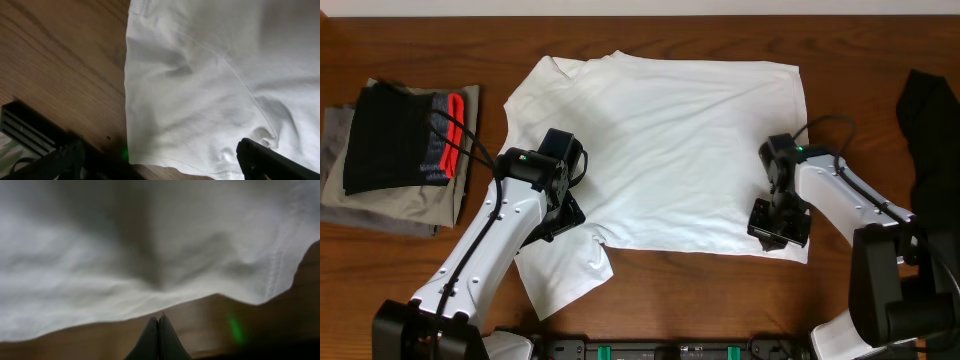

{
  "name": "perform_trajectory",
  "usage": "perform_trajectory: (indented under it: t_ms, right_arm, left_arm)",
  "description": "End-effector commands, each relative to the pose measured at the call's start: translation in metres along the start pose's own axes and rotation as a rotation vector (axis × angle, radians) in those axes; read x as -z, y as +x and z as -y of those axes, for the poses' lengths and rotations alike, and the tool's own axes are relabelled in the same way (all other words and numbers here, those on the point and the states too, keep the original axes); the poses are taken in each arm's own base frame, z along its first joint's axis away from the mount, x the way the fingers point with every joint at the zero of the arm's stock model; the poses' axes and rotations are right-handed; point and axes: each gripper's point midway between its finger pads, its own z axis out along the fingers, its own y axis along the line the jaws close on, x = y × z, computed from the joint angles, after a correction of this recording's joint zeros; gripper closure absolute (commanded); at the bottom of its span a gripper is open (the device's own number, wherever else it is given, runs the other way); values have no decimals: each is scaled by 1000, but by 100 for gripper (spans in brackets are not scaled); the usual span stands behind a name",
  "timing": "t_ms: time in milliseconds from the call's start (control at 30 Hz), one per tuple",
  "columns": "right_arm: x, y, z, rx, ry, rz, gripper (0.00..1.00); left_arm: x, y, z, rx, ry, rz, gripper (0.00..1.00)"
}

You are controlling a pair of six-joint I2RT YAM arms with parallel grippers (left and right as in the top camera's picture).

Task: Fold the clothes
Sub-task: 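Move the right gripper down to the shirt's lower right hem corner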

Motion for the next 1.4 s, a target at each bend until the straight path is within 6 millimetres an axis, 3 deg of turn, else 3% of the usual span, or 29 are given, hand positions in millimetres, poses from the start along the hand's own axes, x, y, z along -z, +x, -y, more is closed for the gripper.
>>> perform_trajectory:
  t_ms: [0, 533, 900, 1100, 1367]
  right_arm:
    - [-5, -2, 11, -80, -24, -2, 99]
    - [-26, -32, 44, -241, -87, 61, 99]
    - [-24, -54, 87, -389, -67, 111, 99]
    - [-20, -71, 107, -434, -99, 152, 99]
    - [4, -99, 118, -444, -132, 232, 99]
  left_arm:
    - [6, -6, -2, 5, -2, 29, 2]
    - [6, -5, -3, 4, -6, 26, 2]
    - [6, -5, -4, 3, -7, 24, 2]
    - [6, -5, -4, 3, -6, 25, 2]
    - [6, -5, -2, 5, 1, 26, 2]
